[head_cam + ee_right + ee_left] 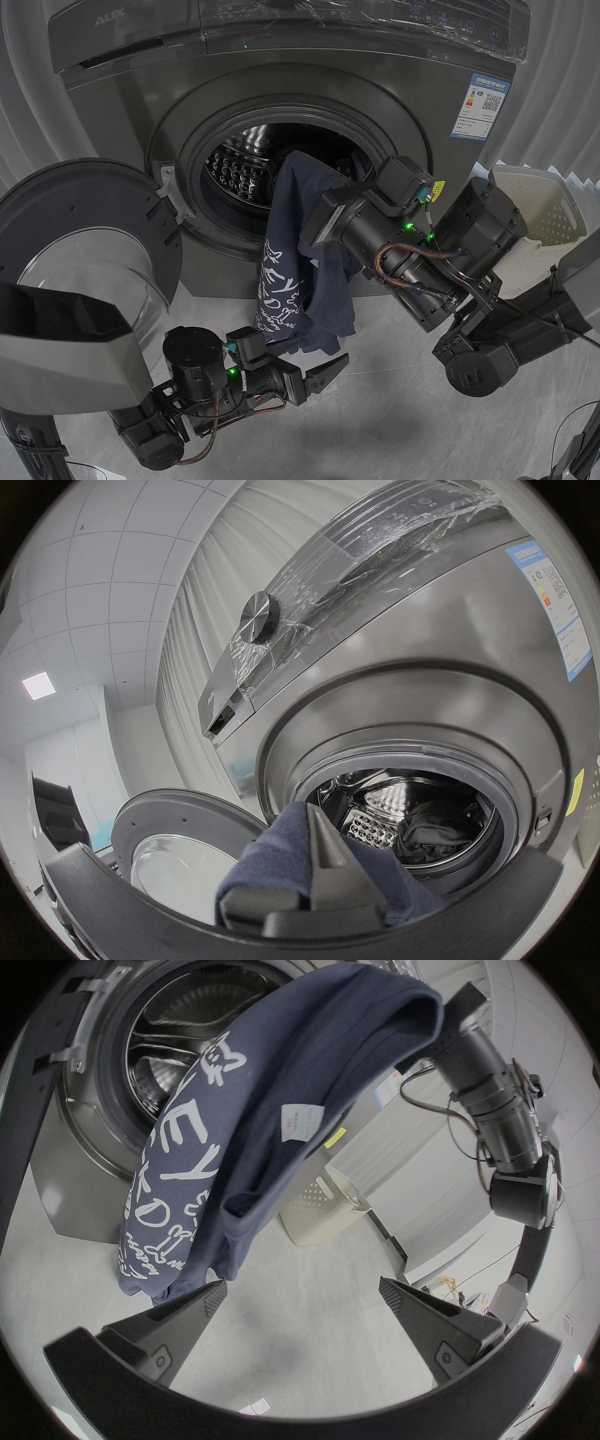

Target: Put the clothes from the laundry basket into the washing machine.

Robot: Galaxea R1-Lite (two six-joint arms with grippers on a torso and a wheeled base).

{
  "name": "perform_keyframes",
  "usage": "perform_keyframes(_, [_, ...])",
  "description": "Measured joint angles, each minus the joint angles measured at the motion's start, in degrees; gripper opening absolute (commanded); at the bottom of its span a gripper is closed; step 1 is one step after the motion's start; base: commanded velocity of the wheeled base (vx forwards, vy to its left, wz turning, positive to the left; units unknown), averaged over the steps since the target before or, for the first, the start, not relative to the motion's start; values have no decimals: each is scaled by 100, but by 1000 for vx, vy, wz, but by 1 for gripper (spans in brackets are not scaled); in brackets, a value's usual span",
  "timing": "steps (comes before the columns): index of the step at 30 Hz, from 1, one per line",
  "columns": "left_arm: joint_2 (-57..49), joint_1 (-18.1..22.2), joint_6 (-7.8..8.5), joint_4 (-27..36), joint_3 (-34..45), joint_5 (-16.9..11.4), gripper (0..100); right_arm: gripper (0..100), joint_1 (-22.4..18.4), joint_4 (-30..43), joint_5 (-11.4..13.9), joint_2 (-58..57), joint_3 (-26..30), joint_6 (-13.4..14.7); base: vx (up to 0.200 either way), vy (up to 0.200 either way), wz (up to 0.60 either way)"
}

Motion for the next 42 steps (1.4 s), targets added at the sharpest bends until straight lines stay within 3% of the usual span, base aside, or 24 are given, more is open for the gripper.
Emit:
perform_keyframes(24, [1157, 313, -18, -2, -1796, 51, 100, 0, 33, -35, -9, -63, 22, 68, 0, 0, 0])
perform_keyframes(25, [1180, 313, -18, 0, -1859, 51, 0, 0, 35, -38, -11, -63, 22, 69, 0, 0, 0])
perform_keyframes(33, [1297, 313, -5, 0, -2057, 224, 0, 0, 68, -63, -85, -68, 28, 129, 0, 0, 0])
perform_keyframes(42, [1085, 308, 0, 2, -2024, 238, 0, 0, 27, -82, -102, -121, 90, 171, 0, 0, 0])
